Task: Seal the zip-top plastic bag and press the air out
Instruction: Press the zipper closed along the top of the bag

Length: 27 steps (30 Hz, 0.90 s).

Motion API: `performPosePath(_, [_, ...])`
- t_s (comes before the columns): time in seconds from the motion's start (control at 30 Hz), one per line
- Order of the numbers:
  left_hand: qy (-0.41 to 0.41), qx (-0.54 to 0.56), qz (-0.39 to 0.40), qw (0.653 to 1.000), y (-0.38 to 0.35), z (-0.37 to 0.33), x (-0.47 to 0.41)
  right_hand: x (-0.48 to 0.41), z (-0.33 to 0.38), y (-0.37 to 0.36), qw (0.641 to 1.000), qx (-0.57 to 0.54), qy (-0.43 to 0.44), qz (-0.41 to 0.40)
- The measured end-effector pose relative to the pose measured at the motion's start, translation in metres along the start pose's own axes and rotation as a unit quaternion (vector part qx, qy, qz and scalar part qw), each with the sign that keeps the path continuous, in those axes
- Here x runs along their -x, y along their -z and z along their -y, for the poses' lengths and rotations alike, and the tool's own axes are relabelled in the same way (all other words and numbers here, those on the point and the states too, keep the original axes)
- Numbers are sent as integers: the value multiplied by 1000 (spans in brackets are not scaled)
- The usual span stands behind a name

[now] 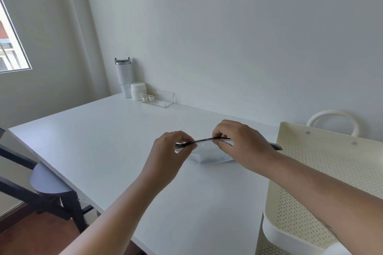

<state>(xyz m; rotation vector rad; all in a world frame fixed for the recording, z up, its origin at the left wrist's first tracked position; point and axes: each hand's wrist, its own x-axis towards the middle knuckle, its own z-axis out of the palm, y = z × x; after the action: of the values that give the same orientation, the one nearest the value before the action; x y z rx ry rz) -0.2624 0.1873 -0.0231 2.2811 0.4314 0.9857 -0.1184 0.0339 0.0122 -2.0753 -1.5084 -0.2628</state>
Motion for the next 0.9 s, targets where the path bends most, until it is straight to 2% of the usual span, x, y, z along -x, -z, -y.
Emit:
performPosePath(0.3, [-42,-42,-50,997,-10,-5,-6,0,1,0,1000,6,-5,-8])
performPosePath(0.4, [-42,-19,-54,997,-9,-3,-3,-1,2,-1,1000,13,3,-19])
performPosePath(0.67, [56,139,-39,988,-3,8,6,-1,-4,2,999,-14,4,-43])
performPosePath(0.9, [92,181,-52,978,-6,3,2,-1,-2,3,999,21,21,-31])
